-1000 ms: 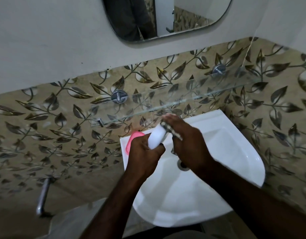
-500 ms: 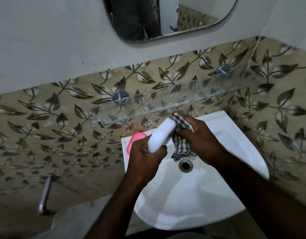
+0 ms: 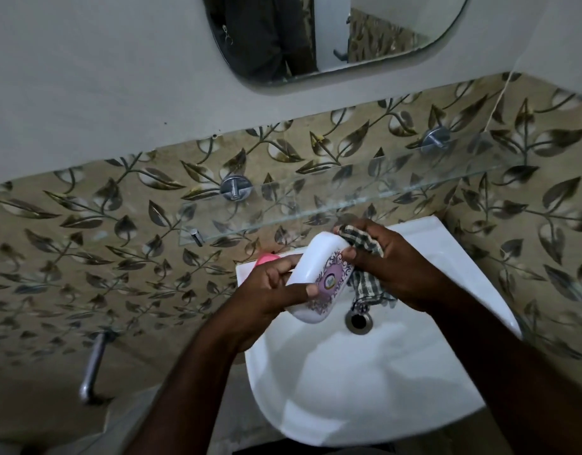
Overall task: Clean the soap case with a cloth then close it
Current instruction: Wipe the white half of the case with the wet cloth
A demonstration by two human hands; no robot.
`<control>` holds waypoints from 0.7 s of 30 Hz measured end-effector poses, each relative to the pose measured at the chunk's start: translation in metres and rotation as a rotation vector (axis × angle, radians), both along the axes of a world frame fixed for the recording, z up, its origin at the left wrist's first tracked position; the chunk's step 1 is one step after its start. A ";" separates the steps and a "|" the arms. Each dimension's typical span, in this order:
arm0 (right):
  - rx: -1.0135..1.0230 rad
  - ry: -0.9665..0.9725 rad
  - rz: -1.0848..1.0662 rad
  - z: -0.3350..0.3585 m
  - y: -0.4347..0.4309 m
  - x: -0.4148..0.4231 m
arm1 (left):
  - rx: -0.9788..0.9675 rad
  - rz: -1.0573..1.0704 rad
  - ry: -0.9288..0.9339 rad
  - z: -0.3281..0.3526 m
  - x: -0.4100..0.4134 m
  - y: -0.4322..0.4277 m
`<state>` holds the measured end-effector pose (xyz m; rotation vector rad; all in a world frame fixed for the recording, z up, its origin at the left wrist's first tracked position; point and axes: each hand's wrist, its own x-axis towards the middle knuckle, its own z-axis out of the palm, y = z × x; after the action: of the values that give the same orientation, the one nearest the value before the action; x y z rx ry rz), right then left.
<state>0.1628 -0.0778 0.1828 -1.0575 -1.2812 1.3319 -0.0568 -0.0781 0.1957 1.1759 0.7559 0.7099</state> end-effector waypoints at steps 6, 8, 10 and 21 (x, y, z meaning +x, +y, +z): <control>0.169 -0.445 0.057 0.013 -0.008 -0.018 | 0.256 0.213 0.328 -0.009 0.018 0.005; 0.323 -0.664 -0.073 0.013 -0.017 -0.028 | 0.351 0.269 0.415 -0.014 0.021 0.003; 0.527 -0.916 -0.227 0.008 -0.029 -0.047 | 0.385 0.295 0.404 -0.014 0.025 -0.001; 0.429 -1.011 -0.334 0.014 -0.036 -0.073 | 0.578 0.438 0.416 -0.008 0.038 -0.008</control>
<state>0.0899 -0.1143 0.1965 -1.5982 -1.8726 0.1788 -0.0192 -0.0859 0.1880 1.7386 1.2282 1.1111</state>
